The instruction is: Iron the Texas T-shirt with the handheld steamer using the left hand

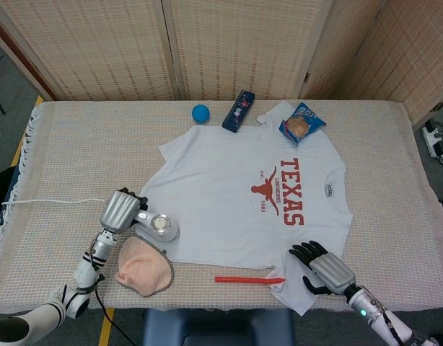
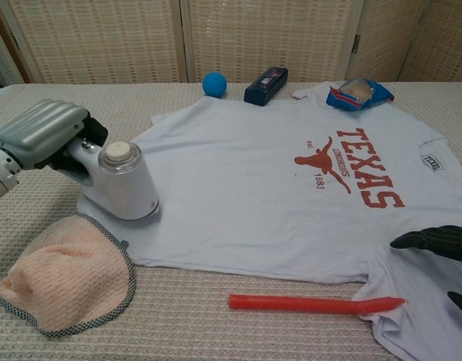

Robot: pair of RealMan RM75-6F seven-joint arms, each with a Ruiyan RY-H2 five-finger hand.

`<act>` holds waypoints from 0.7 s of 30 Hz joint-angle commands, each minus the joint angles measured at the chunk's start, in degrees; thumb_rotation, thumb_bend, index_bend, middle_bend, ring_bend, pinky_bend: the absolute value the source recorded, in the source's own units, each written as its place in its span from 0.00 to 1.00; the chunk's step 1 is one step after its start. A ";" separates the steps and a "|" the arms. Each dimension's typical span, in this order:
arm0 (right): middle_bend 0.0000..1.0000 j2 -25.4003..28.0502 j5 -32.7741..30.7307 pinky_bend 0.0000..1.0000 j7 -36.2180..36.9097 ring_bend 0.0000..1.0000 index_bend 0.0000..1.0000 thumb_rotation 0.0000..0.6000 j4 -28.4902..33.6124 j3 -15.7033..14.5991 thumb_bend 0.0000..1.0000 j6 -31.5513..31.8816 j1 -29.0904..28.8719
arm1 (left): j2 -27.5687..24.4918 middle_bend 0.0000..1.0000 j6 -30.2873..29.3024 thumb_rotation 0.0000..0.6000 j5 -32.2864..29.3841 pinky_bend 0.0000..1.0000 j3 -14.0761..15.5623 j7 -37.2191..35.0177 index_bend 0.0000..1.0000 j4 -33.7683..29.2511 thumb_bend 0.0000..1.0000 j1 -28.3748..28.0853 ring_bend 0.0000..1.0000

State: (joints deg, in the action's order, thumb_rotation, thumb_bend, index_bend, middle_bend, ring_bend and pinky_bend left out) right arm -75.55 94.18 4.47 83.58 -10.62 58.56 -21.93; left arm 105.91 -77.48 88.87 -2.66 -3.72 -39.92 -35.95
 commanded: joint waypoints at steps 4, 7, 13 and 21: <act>0.03 -0.20 0.03 0.00 -0.09 0.00 0.00 0.67 0.02 0.10 0.62 -0.20 -0.16 | 1.02 0.94 0.60 1.00 1.14 0.69 1.85 1.08 0.88 2.01 0.34 1.17 0.79; 0.03 -0.22 0.08 0.00 -0.15 0.00 0.00 0.67 0.11 0.12 0.62 -0.30 -0.26 | 1.37 0.94 0.97 1.00 1.05 0.69 2.15 0.79 0.88 4.42 0.34 1.86 0.78; 0.03 -0.10 -0.03 0.00 -0.40 0.00 0.00 0.67 0.47 0.23 0.62 -0.49 -0.43 | 1.24 0.94 0.58 1.00 0.33 0.69 2.18 -2.29 0.88 9.72 0.34 4.08 0.78; 0.03 -0.39 0.41 0.00 -0.53 0.00 0.00 0.67 0.69 0.31 0.62 -0.47 -0.73 | 1.48 0.94 2.73 1.00 -2.45 0.68 0.30 -6.97 0.88 15.42 0.34 5.75 0.78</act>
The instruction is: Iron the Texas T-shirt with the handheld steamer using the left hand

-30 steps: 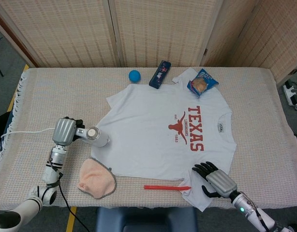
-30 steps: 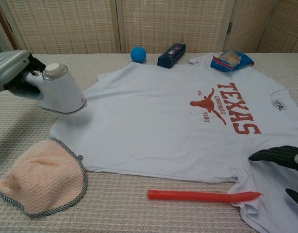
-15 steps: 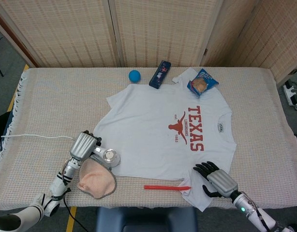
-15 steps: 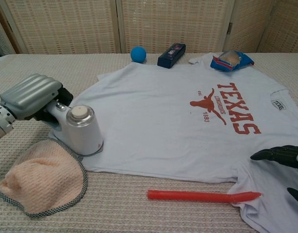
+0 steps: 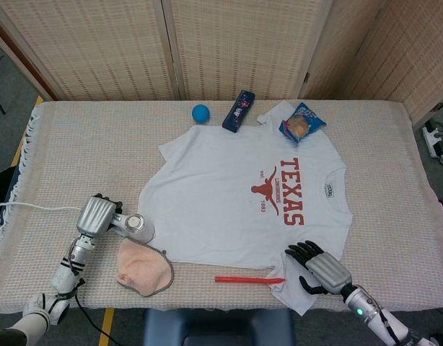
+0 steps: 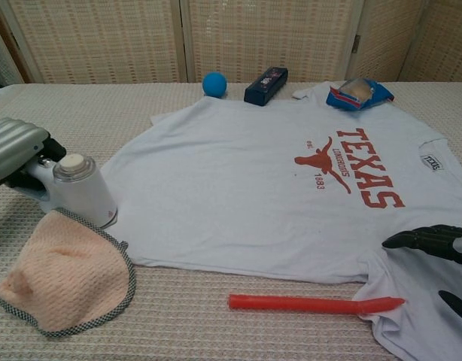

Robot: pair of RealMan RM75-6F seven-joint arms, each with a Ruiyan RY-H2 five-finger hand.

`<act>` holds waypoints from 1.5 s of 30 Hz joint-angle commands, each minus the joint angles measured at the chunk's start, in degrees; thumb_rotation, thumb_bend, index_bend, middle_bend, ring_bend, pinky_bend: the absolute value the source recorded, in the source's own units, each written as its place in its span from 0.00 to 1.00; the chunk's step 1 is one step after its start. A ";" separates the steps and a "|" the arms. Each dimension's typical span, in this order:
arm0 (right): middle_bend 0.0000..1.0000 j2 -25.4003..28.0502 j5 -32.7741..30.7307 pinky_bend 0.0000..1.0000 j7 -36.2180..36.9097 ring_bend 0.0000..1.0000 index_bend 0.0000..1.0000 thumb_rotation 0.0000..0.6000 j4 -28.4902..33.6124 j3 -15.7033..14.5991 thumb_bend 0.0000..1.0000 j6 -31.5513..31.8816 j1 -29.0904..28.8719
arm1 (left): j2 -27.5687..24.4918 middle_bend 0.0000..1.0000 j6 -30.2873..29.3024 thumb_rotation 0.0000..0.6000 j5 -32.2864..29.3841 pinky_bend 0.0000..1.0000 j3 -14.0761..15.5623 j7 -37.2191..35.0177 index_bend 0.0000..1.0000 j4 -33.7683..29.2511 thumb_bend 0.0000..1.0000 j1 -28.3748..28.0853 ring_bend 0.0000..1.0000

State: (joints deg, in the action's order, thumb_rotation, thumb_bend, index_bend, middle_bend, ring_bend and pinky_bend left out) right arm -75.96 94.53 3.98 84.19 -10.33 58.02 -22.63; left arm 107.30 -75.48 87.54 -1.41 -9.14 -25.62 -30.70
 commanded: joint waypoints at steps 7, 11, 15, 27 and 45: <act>0.03 0.53 0.30 0.00 -0.22 0.00 0.00 0.67 0.59 0.02 0.62 0.76 0.07 | -2.12 0.94 1.74 1.00 -7.37 0.68 -8.20 -9.76 0.88 -1.67 0.34 -0.71 0.78; 0.03 0.89 0.33 0.00 -0.20 0.00 0.00 0.67 0.78 -0.02 0.62 1.24 0.29 | -3.38 0.93 6.07 1.00 -11.30 0.68 -11.97 -10.06 0.88 -1.93 0.34 -2.43 0.78; 0.03 1.17 0.25 0.00 -0.09 0.00 0.00 0.67 0.86 -0.04 0.62 1.67 0.55 | -2.84 0.93 11.58 1.00 -14.35 0.68 -14.09 -7.89 0.88 0.92 0.34 -4.17 0.78; 0.03 1.92 -0.12 0.00 -0.62 0.00 0.00 0.67 1.63 0.25 0.62 2.36 0.97 | 2.05 0.87 20.56 1.00 -19.08 0.68 -17.03 -4.31 0.82 10.79 0.33 -6.72 0.73; 0.03 2.33 0.24 0.00 0.97 0.00 0.00 0.67 1.19 0.55 0.62 3.22 1.11 | -8.67 0.00 20.87 1.00 -21.18 0.04 -17.67 1.08 0.00 -8.80 0.00 -2.15 0.00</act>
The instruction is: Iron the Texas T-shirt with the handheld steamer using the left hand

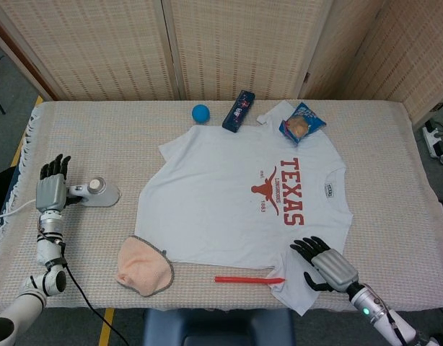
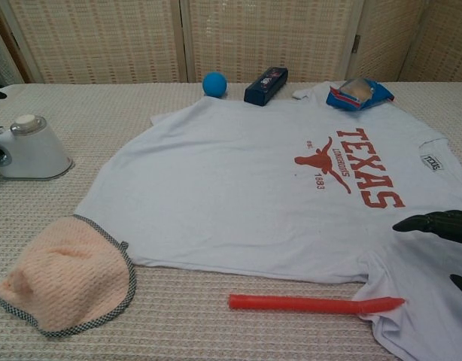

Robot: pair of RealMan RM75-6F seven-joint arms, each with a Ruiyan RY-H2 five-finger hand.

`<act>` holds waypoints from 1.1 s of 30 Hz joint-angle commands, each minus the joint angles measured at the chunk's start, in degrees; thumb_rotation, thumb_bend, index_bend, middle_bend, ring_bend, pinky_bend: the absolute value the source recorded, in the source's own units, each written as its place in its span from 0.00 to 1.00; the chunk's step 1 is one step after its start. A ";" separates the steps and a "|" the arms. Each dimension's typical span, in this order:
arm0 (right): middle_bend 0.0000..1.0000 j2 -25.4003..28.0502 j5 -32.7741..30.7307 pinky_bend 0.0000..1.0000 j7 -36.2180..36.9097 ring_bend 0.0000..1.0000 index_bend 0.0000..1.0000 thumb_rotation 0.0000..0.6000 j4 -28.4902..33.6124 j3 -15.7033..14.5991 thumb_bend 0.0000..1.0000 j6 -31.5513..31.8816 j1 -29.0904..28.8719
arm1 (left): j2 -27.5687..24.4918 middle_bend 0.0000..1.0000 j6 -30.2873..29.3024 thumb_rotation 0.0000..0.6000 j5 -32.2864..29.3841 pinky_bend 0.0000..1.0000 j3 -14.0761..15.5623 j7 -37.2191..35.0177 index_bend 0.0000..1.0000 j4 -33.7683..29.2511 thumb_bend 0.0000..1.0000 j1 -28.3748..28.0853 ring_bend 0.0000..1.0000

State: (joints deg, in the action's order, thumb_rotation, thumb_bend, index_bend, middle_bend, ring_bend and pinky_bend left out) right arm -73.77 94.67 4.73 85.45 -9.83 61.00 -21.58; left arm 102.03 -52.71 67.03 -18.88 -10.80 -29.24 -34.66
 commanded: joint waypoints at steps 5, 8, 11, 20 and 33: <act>0.03 0.81 0.42 0.00 0.80 0.00 0.00 0.67 0.00 0.27 0.62 1.32 0.26 | -9.35 0.00 -3.55 1.00 -1.30 0.04 -0.03 3.95 0.00 -16.15 0.00 4.70 0.00; 0.03 1.68 0.47 0.00 1.09 0.00 0.00 0.66 0.31 0.50 0.62 2.32 0.53 | -13.74 0.00 -4.26 1.00 -1.42 0.04 1.00 6.23 0.00 -23.16 0.00 6.79 0.00; 0.03 3.25 0.23 0.00 1.16 0.00 0.00 0.67 0.96 0.94 0.62 3.71 0.94 | -17.14 0.02 -7.47 1.00 -1.17 0.07 1.59 7.77 0.01 -29.20 0.00 9.13 0.00; 0.08 7.64 -3.41 0.02 -1.53 0.01 0.00 0.76 3.75 5.11 0.31 11.51 4.06 | -23.11 0.37 -15.87 1.00 1.58 0.22 3.63 4.13 0.36 -37.54 0.05 15.48 0.25; 0.13 9.26 -5.23 0.09 -1.77 0.02 0.00 1.00 3.76 7.74 0.27 23.45 11.40 | -29.14 0.41 -32.15 1.00 8.47 0.23 11.32 3.72 0.41 -45.90 0.07 28.25 0.26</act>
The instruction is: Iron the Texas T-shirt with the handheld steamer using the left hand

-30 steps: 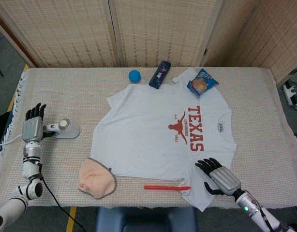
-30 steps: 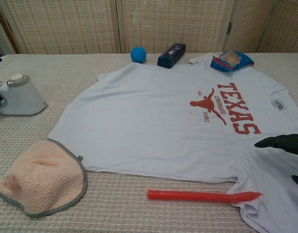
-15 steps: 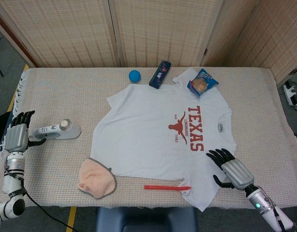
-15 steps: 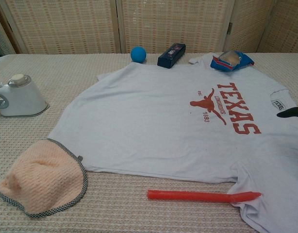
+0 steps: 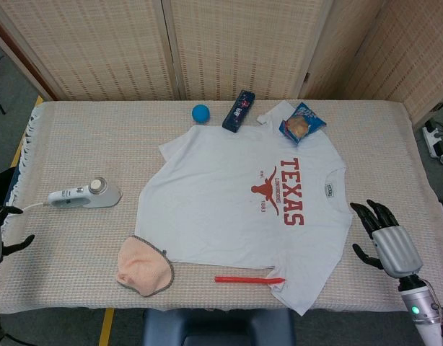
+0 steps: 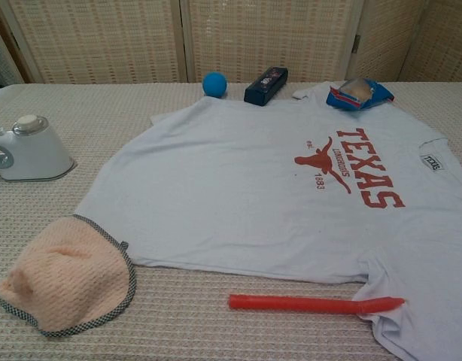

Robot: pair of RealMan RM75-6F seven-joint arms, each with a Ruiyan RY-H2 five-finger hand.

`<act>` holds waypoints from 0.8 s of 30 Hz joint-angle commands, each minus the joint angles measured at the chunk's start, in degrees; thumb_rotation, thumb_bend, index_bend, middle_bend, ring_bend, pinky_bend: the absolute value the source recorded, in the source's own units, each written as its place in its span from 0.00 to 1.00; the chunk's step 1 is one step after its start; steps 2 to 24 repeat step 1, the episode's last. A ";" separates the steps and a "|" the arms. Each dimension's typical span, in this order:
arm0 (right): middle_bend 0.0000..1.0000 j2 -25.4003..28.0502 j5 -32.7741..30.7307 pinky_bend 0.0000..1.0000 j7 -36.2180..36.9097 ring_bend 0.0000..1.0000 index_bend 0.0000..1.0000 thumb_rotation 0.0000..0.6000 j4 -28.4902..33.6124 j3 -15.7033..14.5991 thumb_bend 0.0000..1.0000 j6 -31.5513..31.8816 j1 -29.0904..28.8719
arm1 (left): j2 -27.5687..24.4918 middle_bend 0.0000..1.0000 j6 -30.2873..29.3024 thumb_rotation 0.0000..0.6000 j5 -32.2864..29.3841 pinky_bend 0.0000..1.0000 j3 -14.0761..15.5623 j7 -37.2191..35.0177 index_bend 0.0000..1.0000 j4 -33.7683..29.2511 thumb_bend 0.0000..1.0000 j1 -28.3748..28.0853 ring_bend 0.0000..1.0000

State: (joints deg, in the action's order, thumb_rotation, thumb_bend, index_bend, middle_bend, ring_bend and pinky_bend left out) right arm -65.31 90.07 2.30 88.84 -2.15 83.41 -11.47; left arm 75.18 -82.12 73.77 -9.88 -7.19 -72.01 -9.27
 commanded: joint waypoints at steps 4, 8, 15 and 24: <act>0.13 1.02 -0.88 0.09 0.85 0.02 0.00 1.00 0.43 0.00 0.27 1.24 1.71 | -2.75 0.40 -3.35 1.00 2.06 0.23 2.84 0.07 0.41 -3.95 0.07 3.61 0.26; 0.13 1.02 -0.88 0.09 0.85 0.02 0.00 1.00 0.43 0.00 0.27 1.24 1.71 | -2.75 0.40 -3.35 1.00 2.06 0.23 2.84 0.07 0.41 -3.95 0.07 3.61 0.26; 0.13 1.02 -0.88 0.09 0.85 0.02 0.00 1.00 0.43 0.00 0.27 1.24 1.71 | -2.75 0.40 -3.35 1.00 2.06 0.23 2.84 0.07 0.41 -3.95 0.07 3.61 0.26; 0.13 1.02 -0.88 0.09 0.85 0.02 0.00 1.00 0.43 0.00 0.27 1.24 1.71 | -2.75 0.40 -3.35 1.00 2.06 0.23 2.84 0.07 0.41 -3.95 0.07 3.61 0.26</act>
